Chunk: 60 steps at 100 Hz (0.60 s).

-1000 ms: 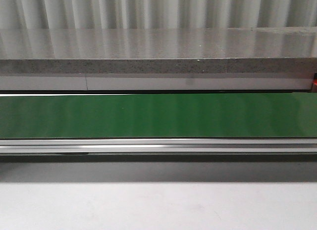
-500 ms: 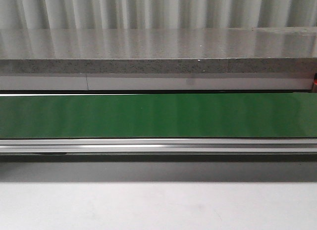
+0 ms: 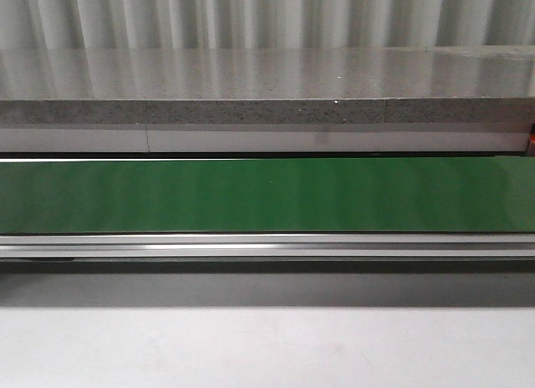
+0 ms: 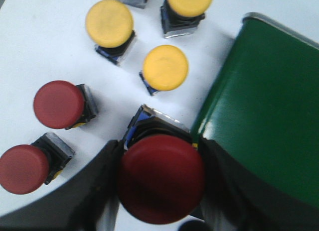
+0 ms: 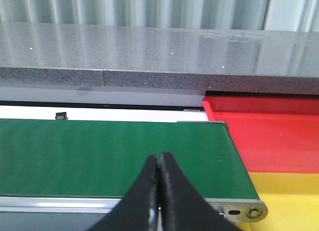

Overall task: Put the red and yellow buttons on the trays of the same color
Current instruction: 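Grasp a red button with the left gripper and set it on the belt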

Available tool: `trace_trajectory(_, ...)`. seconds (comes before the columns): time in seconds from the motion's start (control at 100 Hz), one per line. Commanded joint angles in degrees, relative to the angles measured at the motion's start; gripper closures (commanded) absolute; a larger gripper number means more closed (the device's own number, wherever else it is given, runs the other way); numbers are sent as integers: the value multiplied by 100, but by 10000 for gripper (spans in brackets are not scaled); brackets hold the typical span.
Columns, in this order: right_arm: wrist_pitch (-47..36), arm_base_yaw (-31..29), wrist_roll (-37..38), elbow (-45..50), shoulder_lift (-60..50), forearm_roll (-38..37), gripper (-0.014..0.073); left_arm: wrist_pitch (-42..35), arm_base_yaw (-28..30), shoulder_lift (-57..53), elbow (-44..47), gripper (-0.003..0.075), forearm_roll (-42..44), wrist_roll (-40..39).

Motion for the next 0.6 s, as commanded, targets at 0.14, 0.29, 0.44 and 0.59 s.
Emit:
trace_trajectory(0.14, -488, -24, -11, 7, -86, -53, 661, -34, -771, -294, -163, 603, -82, 4)
trace_trajectory(0.29, -488, -24, -11, 7, -86, -53, 661, -164, -1174, -141, -163, 603, -82, 4)
trace_trajectory(0.44, -488, -24, -11, 7, -86, -53, 661, -210, -1250, 123, -163, 603, -82, 4)
trace_trajectory(0.59, -488, -24, -11, 7, -86, -53, 661, -211, -1250, 250, -163, 532, -148, 4)
